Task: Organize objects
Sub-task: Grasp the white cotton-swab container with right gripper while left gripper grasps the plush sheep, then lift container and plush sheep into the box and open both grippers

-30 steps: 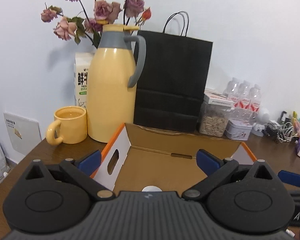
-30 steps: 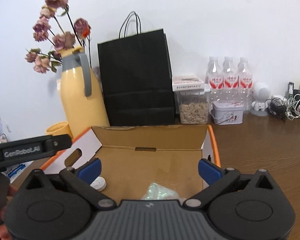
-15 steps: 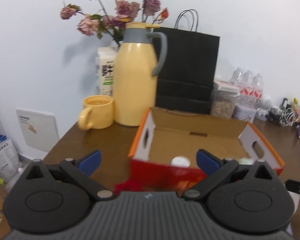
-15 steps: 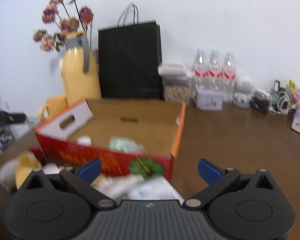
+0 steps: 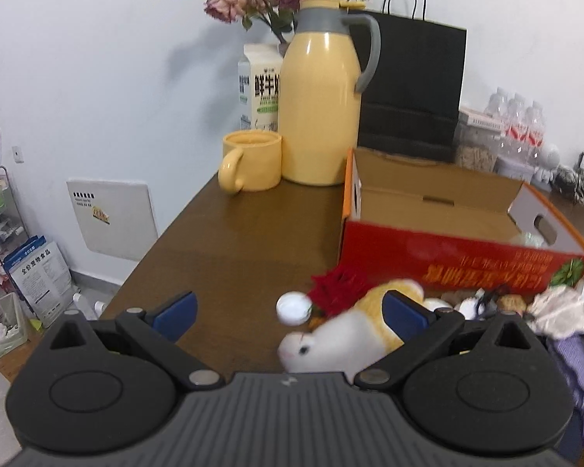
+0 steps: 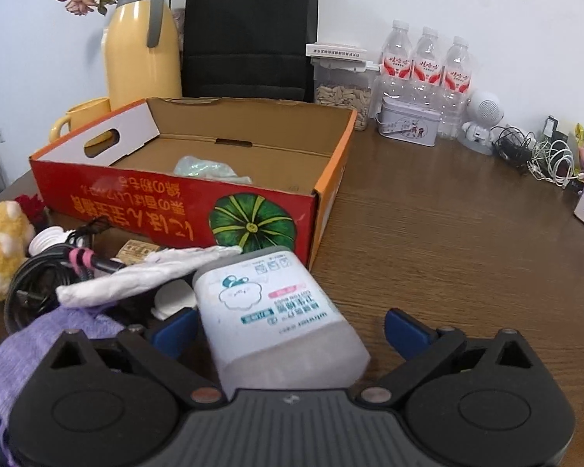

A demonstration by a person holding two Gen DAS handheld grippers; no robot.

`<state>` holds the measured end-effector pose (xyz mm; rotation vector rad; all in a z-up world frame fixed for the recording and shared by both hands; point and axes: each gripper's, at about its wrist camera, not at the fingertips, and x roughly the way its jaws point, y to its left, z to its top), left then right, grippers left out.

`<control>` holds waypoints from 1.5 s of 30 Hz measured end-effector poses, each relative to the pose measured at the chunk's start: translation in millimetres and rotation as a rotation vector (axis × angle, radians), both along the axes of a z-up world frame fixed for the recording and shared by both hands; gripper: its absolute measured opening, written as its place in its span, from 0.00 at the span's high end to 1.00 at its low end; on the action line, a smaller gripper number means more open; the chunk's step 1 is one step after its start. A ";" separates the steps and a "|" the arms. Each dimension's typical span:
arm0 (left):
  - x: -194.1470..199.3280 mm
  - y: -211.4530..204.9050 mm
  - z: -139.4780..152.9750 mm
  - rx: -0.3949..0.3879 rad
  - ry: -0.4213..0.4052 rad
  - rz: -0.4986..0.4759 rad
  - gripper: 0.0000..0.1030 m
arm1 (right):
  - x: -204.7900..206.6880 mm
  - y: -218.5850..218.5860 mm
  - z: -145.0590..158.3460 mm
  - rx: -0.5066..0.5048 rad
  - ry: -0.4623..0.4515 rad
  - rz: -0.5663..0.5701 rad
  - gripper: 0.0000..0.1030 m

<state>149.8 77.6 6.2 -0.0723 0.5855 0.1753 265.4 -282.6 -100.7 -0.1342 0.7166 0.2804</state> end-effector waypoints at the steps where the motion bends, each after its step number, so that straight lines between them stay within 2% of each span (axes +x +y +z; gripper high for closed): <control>1: -1.0 1.2 -2.8 0.001 0.008 -0.010 0.00 | 0.6 0.6 -0.2 0.009 0.002 0.009 0.18; 2: -1.4 1.9 -5.9 0.003 0.015 -0.023 0.00 | 0.1 1.0 -0.1 0.022 0.003 0.020 0.22; 4: 0.8 1.1 -12.7 0.012 0.038 -0.063 0.00 | -0.9 2.6 -0.4 0.018 0.002 0.026 0.23; 8: 9.6 -2.9 -27.8 0.028 0.070 -0.178 0.00 | -5.9 -0.3 2.6 0.025 -0.004 0.019 0.33; 18: 14.6 -1.6 -43.8 0.007 0.025 -0.327 0.01 | -30.5 -11.1 15.6 0.047 -0.066 -0.006 0.37; 20: 11.0 -5.6 -43.7 0.020 0.034 -0.353 0.16 | -34.3 -10.9 18.3 0.051 -0.074 -0.007 0.37; 23: -2.5 -12.9 -44.3 0.079 0.031 -0.338 0.38 | -39.2 -9.4 20.6 0.053 -0.080 -0.010 0.37; 26: -16.8 -10.0 -42.4 0.058 0.035 -0.332 0.39 | -42.5 -7.1 22.0 0.053 -0.085 -0.016 0.37; 27: -21.1 -9.5 -41.3 0.057 0.044 -0.330 0.39 | -43.4 -6.1 22.2 0.052 -0.088 -0.020 0.37; 29: -26.8 -8.6 -37.4 0.066 0.034 -0.343 0.27 | -45.8 -5.8 23.7 0.052 -0.096 -0.024 0.37; 30: -28.5 -8.3 -35.0 0.073 0.016 -0.346 0.10 | -47.1 -5.8 25.0 0.054 -0.101 -0.026 0.37; 31: -28.9 -8.6 -32.8 0.084 -0.005 -0.344 0.00 | -48.0 -5.5 26.2 0.056 -0.105 -0.026 0.37; 34: -21.4 -10.5 -28.0 0.099 -0.021 -0.374 0.00 | -50.5 -5.4 28.4 0.062 -0.115 -0.028 0.37; 39: 0.1 -16.0 -39.9 0.106 0.053 -0.494 0.00 | -56.7 -5.9 31.8 0.064 -0.123 -0.028 0.37; 41: 2.9 -15.2 -47.7 0.070 0.087 -0.547 0.13 | -58.3 -7.5 32.6 0.064 -0.125 -0.033 0.37; 42: 1.3 -14.2 -50.4 0.082 0.083 -0.530 0.36 | -58.7 -8.4 32.8 0.063 -0.126 -0.036 0.37; 43: -0.5 -13.0 -51.9 0.096 0.075 -0.506 0.45 | -59.1 -9.2 33.0 0.063 -0.126 -0.038 0.37; 45: -6.8 -3.1 -50.9 0.011 0.047 -0.494 0.45 | -60.1 -10.2 33.7 0.065 -0.131 -0.041 0.37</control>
